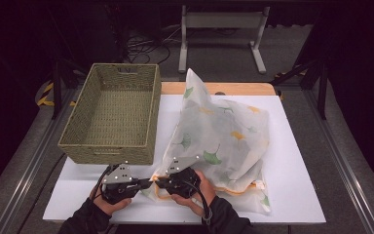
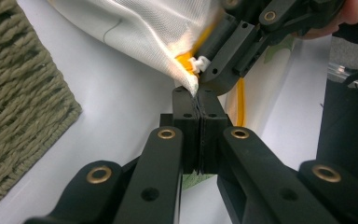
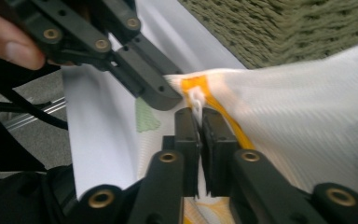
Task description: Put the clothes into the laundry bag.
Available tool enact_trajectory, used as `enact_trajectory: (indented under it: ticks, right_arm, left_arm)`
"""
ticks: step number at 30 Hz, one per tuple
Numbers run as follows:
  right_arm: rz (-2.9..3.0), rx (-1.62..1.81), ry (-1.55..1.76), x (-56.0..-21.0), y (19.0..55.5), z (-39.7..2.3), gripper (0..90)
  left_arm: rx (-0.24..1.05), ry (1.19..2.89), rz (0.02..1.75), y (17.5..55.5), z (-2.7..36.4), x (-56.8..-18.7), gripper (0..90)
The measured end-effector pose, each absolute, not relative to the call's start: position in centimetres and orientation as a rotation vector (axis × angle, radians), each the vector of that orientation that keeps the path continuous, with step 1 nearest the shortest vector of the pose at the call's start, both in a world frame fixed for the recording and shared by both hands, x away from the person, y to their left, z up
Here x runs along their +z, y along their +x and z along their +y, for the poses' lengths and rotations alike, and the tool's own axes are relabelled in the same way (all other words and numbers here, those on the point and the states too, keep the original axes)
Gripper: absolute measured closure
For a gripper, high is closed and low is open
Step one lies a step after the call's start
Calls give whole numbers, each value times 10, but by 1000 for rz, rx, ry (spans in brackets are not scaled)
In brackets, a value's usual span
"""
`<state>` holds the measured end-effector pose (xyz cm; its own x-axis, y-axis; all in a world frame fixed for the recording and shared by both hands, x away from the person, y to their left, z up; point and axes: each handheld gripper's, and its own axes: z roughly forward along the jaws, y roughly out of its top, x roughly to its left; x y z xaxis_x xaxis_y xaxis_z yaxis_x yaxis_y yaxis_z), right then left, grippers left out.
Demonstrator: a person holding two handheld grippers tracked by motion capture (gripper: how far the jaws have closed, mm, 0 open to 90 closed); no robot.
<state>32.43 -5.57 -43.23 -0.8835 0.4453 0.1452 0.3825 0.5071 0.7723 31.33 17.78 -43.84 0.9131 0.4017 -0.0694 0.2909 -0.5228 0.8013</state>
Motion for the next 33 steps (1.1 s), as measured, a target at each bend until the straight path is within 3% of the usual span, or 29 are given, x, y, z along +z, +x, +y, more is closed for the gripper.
enact_trajectory:
  ticks: [3, 10, 12, 15, 33]
  right_arm:
    - [2675, 1371, 732, -432, 327, -57, 889]
    - [2699, 1377, 726, -432, 327, -57, 892]
    - [2718, 1385, 736, -433, 329, -59, 848]
    - [2717, 1374, 727, -430, 329, -61, 899]
    - [2673, 1316, 714, -433, 325, -56, 900]
  left_arm:
    - [141, 2155, 492, 314, 179, -439, 884]
    - [155, 2170, 477, 313, 179, -440, 884]
    - [161, 2184, 476, 312, 179, -441, 884]
    - [156, 2175, 480, 313, 178, -441, 884]
    - [91, 2121, 526, 313, 176, -442, 881]
